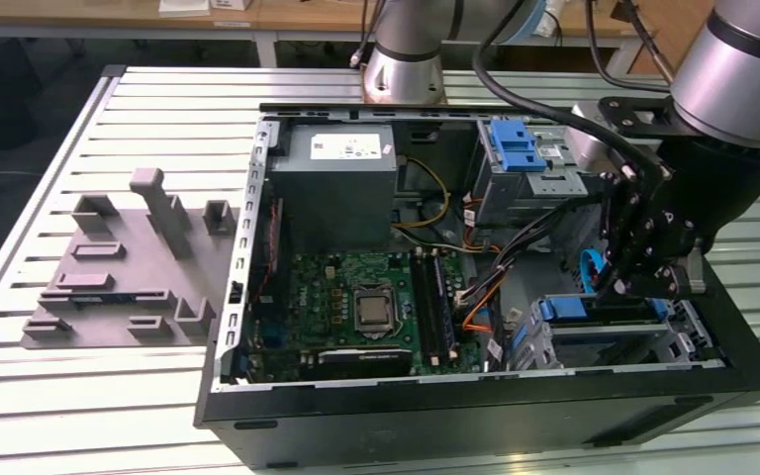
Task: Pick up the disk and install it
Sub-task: 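Insert the second disk wire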
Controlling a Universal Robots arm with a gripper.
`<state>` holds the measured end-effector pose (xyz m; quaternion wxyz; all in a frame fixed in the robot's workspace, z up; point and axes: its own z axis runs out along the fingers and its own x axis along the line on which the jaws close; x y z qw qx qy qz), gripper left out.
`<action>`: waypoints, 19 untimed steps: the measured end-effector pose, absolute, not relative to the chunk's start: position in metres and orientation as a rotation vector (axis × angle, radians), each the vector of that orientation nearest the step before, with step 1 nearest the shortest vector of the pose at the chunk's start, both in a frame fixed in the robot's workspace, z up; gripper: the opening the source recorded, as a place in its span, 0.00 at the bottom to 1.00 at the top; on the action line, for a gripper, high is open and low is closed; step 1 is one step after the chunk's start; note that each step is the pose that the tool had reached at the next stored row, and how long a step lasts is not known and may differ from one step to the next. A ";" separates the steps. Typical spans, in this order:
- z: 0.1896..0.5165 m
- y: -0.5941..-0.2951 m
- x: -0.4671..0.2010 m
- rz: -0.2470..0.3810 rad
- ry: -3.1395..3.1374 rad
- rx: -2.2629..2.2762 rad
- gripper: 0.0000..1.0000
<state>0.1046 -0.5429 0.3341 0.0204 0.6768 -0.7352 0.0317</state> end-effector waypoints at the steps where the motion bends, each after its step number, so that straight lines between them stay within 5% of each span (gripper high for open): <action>1: 0.334 -0.543 0.105 0.098 -2.280 2.100 0.16; 19: 0.328 -0.543 0.105 0.092 -2.282 2.104 0.16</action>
